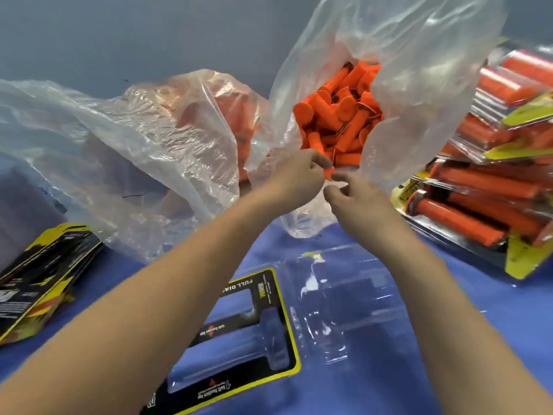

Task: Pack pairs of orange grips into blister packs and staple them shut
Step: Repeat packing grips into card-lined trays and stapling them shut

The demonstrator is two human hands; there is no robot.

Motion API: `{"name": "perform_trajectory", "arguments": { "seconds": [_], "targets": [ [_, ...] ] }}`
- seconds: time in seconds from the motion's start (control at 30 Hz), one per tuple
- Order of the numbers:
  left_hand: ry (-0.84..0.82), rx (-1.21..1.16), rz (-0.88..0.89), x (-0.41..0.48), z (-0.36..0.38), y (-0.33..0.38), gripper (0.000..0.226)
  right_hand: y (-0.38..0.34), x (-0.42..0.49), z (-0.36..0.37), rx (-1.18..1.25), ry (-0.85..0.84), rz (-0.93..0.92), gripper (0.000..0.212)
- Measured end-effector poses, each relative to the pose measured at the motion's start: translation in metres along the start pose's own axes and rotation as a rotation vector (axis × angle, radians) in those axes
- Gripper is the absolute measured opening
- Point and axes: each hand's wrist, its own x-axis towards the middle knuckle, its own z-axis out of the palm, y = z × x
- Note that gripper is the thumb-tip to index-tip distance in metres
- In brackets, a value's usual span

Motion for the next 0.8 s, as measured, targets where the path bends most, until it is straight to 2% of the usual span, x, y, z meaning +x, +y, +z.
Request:
{"name": "perform_trajectory", "arguments": {
  "seconds": [0.13,0.27,0.4,0.47,0.6,0.7,0.8],
  "targets": [
    [-0.055,0.38,0.024,0.069,0.041,-0.013,0.036,0.013,0.01,-0.016,0.055,0.039,0.046,0.035],
    [-0.095,0.641,-0.081,0.114,0.066,-0.036,0.041,0.022,0.014,-0.019,0.033,0.0,0.043,0.036],
    [-0.063,0.47,-0.186,0.14,0.078,-0.051,0.057,0.029,0.016,-0.022,0.001,-0.028,0.03,0.036],
    [-0.023,0.477,-0.192,0.149,0.083,-0.055,0.065,0.031,0.017,-0.02,-0.01,-0.013,0.023,0.036],
    [0.132,0.568,-0.152,0.156,0.09,-0.053,0.028,0.034,0.019,-0.017,-0.027,-0.017,-0.005,0.037],
    [0.231,0.665,-0.054,0.152,0.083,-0.042,0.025,0.033,0.02,-0.017,-0.055,-0.007,-0.021,0.036],
    [0.297,0.54,0.035,0.133,0.062,-0.015,0.022,0.028,0.018,-0.017,-0.017,0.016,-0.046,0.036]
  ]
}}
